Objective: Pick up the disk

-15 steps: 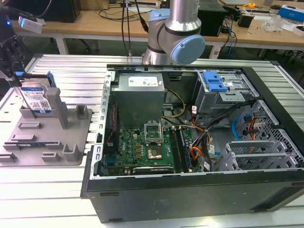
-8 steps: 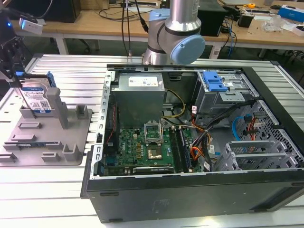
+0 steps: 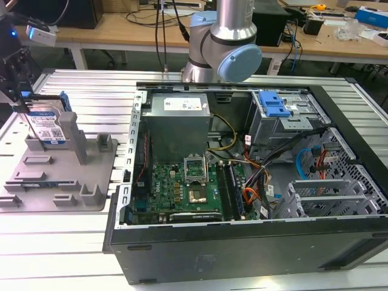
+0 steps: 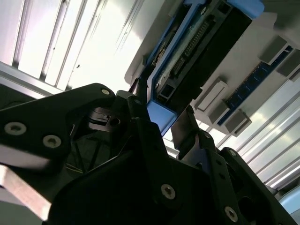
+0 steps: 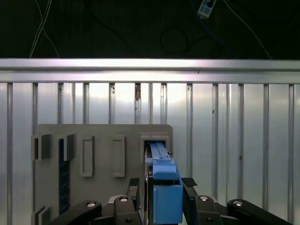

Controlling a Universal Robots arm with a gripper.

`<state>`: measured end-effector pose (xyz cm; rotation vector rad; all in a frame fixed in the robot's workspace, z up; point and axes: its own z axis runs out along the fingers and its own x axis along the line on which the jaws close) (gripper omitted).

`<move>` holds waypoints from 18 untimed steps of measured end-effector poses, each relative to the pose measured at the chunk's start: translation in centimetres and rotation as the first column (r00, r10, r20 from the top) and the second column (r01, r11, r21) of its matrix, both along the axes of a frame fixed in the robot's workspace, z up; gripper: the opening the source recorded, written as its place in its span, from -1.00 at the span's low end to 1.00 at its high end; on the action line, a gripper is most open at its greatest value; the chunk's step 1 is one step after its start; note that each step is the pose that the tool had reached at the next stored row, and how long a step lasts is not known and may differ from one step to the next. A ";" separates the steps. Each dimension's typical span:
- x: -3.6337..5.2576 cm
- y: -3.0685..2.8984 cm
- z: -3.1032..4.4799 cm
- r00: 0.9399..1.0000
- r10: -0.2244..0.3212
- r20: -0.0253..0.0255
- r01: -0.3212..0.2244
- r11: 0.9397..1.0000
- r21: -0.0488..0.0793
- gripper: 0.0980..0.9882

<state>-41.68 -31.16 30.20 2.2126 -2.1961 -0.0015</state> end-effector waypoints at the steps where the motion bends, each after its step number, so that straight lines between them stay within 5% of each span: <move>1: 0.00 0.00 -0.12 1.000 0.000 0.000 0.000 1.000 0.000 -0.16; 18: -0.02 0.00 -0.59 1.000 0.000 0.000 0.000 1.000 0.000 -0.36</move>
